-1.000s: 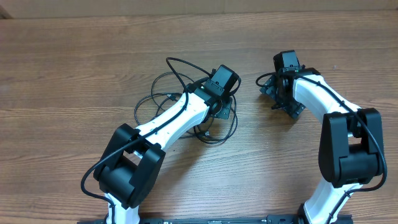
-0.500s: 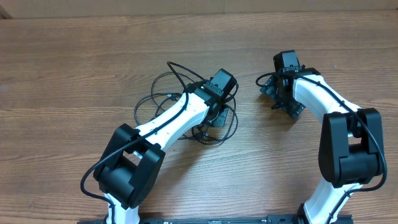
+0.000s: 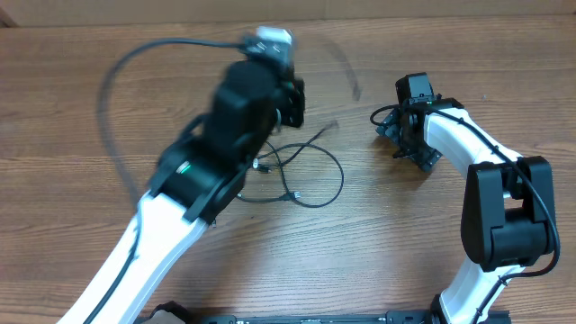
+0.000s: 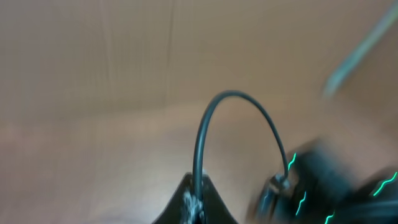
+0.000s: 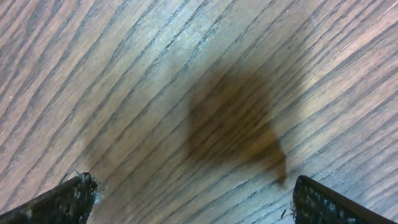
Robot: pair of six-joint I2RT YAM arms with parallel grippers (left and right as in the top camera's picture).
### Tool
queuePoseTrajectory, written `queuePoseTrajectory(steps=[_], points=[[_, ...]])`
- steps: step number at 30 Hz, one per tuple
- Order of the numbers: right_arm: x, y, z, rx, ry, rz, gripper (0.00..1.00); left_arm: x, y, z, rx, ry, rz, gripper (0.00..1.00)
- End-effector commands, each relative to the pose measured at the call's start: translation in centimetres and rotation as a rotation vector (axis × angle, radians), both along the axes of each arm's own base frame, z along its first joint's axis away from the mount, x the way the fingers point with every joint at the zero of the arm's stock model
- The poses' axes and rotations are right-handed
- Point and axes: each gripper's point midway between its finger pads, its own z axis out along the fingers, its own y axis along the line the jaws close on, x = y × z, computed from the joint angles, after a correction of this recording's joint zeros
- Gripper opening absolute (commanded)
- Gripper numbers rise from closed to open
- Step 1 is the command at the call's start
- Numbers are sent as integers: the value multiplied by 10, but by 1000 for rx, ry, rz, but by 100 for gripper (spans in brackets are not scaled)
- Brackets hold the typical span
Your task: Untangle cables
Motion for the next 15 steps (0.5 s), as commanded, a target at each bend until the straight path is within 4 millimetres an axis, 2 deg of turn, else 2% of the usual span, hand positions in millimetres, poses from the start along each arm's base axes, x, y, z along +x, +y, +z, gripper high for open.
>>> queuePoseTrajectory(steps=[1,4,7,9,15], points=[[0,-1,3,-5,-11,-5,100,-18,26,72,-94,-205,60,4],[0,-1,3,-5,-11,-5,100,-30,34,92,-129,-253,62,4],[0,-1,3,-5,-11,-5,100,-32,36,82,-104,-219,65,4],[0,-1,3,-5,-11,-5,100,-29,35,64,-63,-162,65,4],[0,-1,3,-5,-11,-5,100,-21,38,-11,117,63,101,4]])
